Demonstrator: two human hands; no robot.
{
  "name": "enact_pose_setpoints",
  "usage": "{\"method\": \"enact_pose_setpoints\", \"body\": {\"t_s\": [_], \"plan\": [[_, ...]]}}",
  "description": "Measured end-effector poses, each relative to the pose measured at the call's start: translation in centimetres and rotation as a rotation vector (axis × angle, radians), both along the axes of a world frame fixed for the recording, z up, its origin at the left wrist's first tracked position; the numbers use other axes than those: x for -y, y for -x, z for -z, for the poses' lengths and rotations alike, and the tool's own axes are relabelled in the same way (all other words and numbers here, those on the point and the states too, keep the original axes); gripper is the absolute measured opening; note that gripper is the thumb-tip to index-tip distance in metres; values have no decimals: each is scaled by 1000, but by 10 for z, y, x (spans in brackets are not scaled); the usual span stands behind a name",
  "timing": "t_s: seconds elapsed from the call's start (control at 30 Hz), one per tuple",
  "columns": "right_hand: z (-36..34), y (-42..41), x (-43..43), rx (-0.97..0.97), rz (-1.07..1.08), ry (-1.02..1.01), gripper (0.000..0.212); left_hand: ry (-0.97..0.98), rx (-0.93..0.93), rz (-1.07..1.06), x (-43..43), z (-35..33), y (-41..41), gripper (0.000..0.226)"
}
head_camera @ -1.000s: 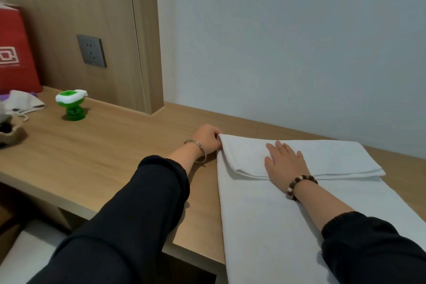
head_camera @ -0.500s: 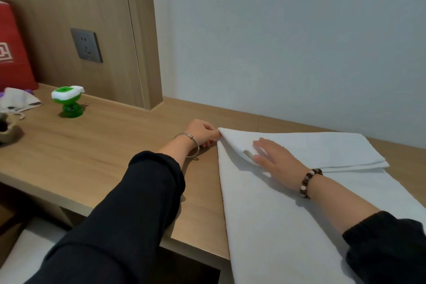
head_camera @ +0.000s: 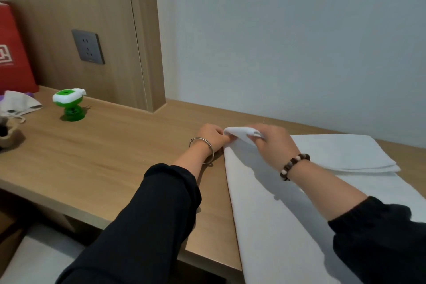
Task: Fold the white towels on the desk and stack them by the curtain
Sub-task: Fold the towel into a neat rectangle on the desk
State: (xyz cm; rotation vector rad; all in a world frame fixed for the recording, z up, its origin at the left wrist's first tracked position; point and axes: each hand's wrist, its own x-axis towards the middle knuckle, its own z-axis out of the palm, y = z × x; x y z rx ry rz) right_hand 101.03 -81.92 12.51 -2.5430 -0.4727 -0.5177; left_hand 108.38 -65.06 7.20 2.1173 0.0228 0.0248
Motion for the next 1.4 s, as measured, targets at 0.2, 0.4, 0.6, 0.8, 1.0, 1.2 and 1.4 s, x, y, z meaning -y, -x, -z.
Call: {"method": "enact_pose_setpoints", "body": {"t_s": [0.2, 0.4, 0.6, 0.8, 1.0, 1.2, 1.4], "plan": [[-24, -18, 0, 48, 137, -15, 16, -207, 75, 67, -1, 2, -8, 43], [-2, 6, -10, 130, 94, 106, 13, -157, 88, 159, -7, 0, -15, 24], [21, 20, -16, 15, 52, 221, 32, 51, -35, 252, -25, -4, -17, 17], [35, 37, -14, 168, -104, 352, 31, 155, -83, 234, -27, -5, -19, 18], [36, 43, -23, 180, -165, 537, 27, 170, -93, 231, -27, -7, -15, 25], [43, 36, -23, 59, -204, 666, 28, 137, -77, 203, -25, -9, -10, 26], [42, 34, -17, 73, -220, 569, 27, 121, -96, 176, -25, -11, -4, 25]]}}
